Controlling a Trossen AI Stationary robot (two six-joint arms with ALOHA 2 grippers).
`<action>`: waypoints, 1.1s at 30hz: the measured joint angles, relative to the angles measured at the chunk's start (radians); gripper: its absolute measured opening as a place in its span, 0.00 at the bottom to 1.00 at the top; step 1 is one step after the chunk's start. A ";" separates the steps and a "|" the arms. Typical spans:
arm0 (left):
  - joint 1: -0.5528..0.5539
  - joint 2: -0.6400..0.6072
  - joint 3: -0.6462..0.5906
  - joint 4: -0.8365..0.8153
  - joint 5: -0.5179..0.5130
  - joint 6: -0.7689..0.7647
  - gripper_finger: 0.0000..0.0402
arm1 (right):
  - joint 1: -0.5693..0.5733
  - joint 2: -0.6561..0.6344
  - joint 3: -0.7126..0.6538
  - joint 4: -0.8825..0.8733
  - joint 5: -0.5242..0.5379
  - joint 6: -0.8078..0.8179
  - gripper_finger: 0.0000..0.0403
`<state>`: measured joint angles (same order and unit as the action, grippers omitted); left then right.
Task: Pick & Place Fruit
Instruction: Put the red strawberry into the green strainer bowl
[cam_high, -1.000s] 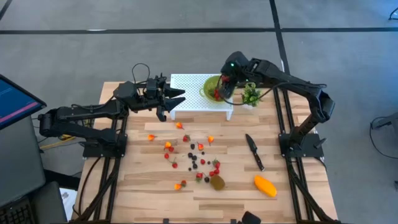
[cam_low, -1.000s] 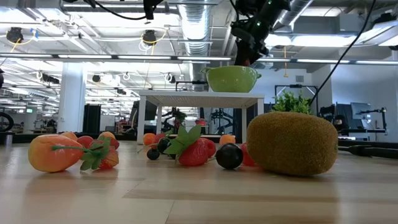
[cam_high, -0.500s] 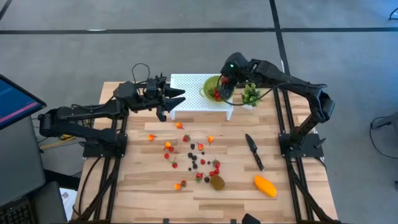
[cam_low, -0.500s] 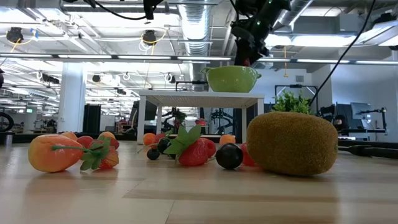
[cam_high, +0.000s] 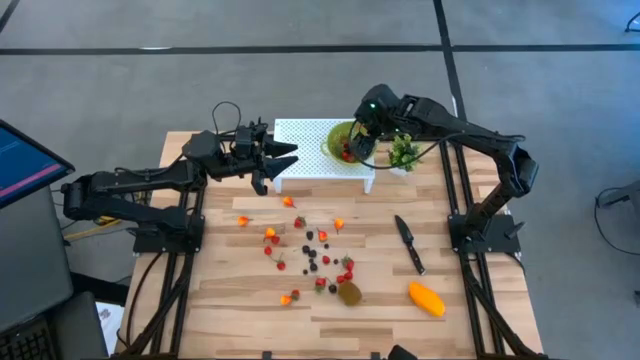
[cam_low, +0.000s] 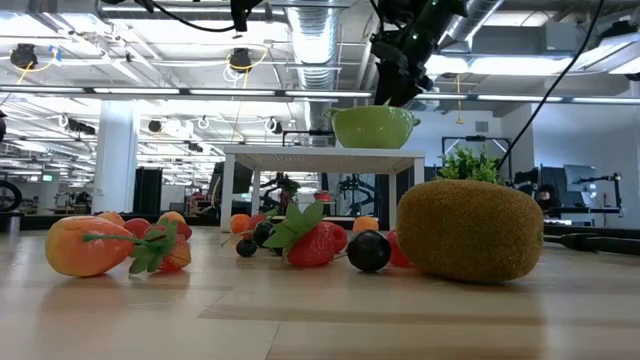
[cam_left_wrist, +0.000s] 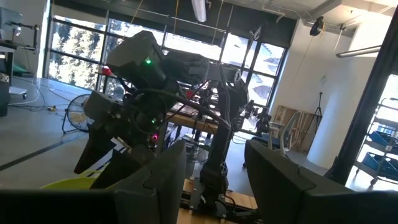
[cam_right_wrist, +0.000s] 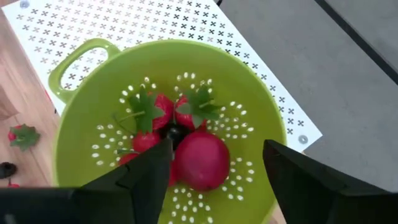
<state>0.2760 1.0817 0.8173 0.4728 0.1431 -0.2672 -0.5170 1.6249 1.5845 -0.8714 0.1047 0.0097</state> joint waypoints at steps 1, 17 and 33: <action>0.000 0.000 0.000 0.000 0.000 0.000 0.40 | 0.005 0.000 0.000 0.004 0.000 0.000 0.61; 0.000 0.000 0.000 0.000 0.000 0.000 0.40 | 0.332 -0.001 0.000 -0.033 -0.001 0.059 0.47; 0.000 0.000 0.000 0.000 0.000 0.000 0.40 | 0.613 0.000 -0.262 0.219 0.000 0.141 0.38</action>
<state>0.2760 1.0817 0.8173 0.4725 0.1432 -0.2672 0.0962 1.6249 1.3223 -0.6527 0.1044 0.1509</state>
